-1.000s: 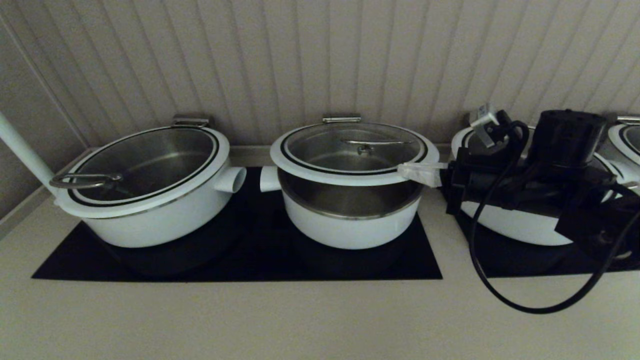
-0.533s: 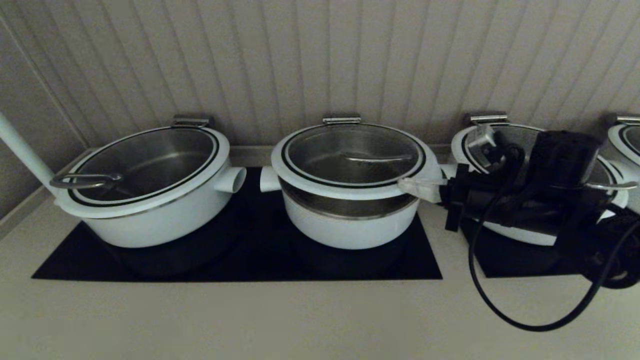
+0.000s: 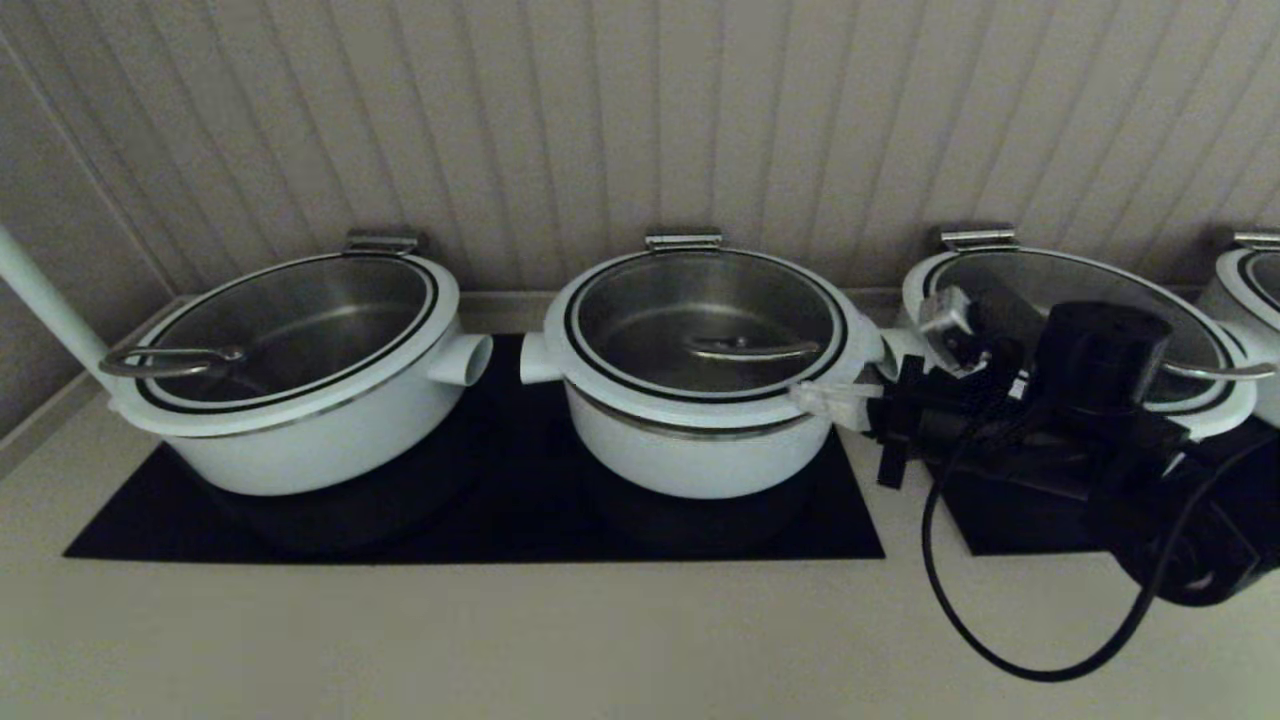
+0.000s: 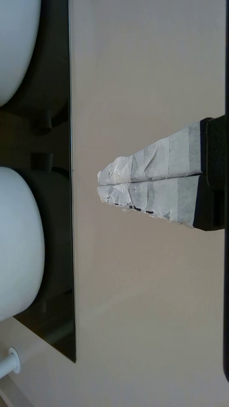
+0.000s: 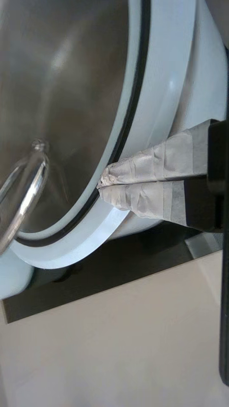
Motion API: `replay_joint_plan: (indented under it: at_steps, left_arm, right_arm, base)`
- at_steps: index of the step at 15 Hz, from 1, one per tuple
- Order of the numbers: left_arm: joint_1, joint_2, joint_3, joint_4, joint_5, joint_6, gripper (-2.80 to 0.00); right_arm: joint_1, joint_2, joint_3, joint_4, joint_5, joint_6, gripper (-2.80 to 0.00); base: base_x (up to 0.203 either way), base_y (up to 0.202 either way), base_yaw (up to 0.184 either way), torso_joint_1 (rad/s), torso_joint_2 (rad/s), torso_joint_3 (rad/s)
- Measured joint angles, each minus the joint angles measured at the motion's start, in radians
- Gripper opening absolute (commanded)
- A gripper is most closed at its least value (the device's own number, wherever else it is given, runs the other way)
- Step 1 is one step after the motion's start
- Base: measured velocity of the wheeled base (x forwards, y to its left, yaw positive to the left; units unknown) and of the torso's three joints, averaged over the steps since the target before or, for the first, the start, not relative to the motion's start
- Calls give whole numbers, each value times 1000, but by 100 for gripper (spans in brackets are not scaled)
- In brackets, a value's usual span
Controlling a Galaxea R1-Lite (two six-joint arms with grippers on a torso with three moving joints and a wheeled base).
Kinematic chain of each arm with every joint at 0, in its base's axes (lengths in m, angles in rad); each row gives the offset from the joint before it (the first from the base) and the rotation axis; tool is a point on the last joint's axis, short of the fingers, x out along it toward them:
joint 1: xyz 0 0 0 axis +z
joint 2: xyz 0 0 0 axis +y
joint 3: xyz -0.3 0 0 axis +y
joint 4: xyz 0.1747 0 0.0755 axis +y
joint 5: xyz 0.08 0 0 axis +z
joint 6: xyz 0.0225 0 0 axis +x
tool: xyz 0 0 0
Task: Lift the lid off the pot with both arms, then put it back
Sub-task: Close the pot lid
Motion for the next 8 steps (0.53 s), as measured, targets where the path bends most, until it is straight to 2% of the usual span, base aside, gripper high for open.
replay_joint_plan:
  at_steps: [8]
  left_arm:
    - [0, 0, 0, 0, 0, 0, -280]
  right_arm:
    - [0, 57, 2, -7, 0, -2, -280]
  base:
    - [0, 0, 0, 0, 0, 0]
